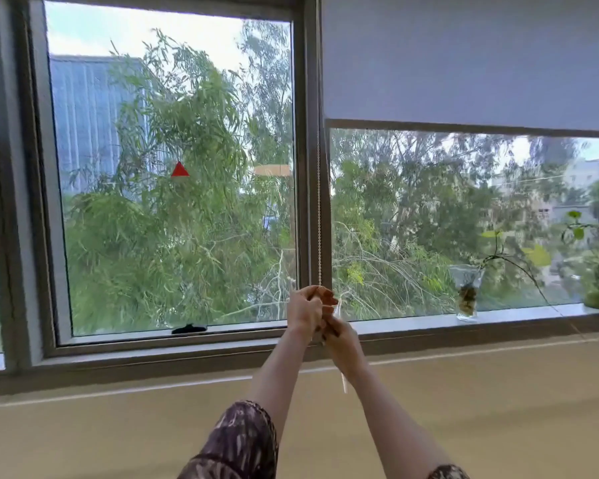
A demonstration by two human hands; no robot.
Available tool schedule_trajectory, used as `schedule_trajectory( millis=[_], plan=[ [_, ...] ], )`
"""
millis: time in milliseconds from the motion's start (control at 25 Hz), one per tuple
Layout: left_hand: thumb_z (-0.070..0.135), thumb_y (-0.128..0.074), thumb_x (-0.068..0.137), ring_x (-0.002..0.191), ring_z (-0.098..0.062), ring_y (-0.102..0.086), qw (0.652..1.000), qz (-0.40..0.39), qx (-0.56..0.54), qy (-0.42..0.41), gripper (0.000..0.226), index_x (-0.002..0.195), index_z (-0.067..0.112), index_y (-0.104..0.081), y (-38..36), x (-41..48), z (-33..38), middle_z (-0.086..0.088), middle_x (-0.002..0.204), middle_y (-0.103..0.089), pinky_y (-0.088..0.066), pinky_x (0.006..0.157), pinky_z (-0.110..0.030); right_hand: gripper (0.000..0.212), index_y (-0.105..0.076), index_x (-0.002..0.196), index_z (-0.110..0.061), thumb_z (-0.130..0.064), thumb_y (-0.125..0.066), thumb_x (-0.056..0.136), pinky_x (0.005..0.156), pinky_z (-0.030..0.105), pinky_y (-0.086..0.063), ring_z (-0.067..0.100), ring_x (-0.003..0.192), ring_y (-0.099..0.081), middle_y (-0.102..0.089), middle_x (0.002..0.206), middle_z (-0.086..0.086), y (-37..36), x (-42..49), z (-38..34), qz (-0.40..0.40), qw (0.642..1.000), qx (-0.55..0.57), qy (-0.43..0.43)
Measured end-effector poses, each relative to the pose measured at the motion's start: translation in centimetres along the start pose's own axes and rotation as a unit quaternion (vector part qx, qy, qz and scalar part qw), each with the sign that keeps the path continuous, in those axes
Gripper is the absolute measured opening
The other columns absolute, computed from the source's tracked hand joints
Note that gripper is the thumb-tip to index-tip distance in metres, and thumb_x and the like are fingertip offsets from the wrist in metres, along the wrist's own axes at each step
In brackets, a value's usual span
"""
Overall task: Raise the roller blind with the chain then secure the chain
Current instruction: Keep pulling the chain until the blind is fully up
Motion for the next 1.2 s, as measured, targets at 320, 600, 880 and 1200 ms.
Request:
schedule_trajectory(
  millis=[320, 600, 880, 1200],
  plan=[
    [-0.009, -0.042, 0.092, 0.074, -0.021, -0.069, 1.000, -0.013, 0.019, 0.009, 0.038, 0.074, 0.013, -0.066, 1.5, 1.8, -4.4, 0.003, 0.067, -0.073, -0.055, 0.085, -0.051, 0.036, -0.065, 0.069, -0.024, 0.000, -0.046, 0.088, 0.054, 0.032, -0.041, 0.016, 0.048, -0.053, -0.060, 0.051, -0.002, -2.5, 0.1, 3.8, -0.017, 0.999, -0.014, -0.044],
    [-0.004, -0.042, 0.095, 0.054, -0.012, -0.063, 1.000, -0.027, 0.002, 0.015, 0.038, 0.069, 0.013, -0.064, 1.6, 3.5, -9.4, 0.004, 0.060, -0.070, -0.052, 0.062, -0.033, 0.023, -0.072, 0.086, -0.015, -0.008, -0.050, 0.087, 0.069, 0.035, -0.052, 0.016, 0.063, -0.062, -0.067, 0.064, -0.002, -4.1, 0.4, 8.2, 0.005, 0.994, -0.089, -0.059],
    [0.007, -0.048, 0.097, 0.068, -0.020, -0.066, 0.999, -0.025, 0.039, -0.007, 0.036, 0.068, 0.021, -0.066, 1.4, 7.7, -14.2, 0.001, 0.074, -0.073, -0.051, 0.061, -0.029, 0.027, -0.070, 0.102, -0.002, 0.003, -0.049, 0.086, 0.074, 0.039, -0.048, 0.022, 0.073, -0.057, -0.068, 0.077, 0.015, -5.9, 3.1, 13.7, -0.005, 0.993, -0.082, -0.083],
    [0.014, -0.050, 0.097, 0.057, -0.019, -0.061, 1.000, 0.003, 0.030, 0.000, 0.038, 0.066, 0.026, -0.067, -0.4, 14.4, -23.1, -0.003, 0.077, -0.075, -0.041, 0.043, -0.022, 0.028, -0.070, 0.101, -0.003, 0.006, -0.047, 0.087, 0.062, 0.019, -0.040, 0.018, 0.073, -0.056, -0.071, 0.089, 0.022, -7.1, 7.6, 22.9, -0.020, 0.992, -0.057, -0.115]
  ],
)
Point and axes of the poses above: each hand's wrist, its own x-axis towards the middle knuckle, its own y-axis out of the back of the hand, z = x × y, the point moved 10 cm from there along x, towards the middle knuckle
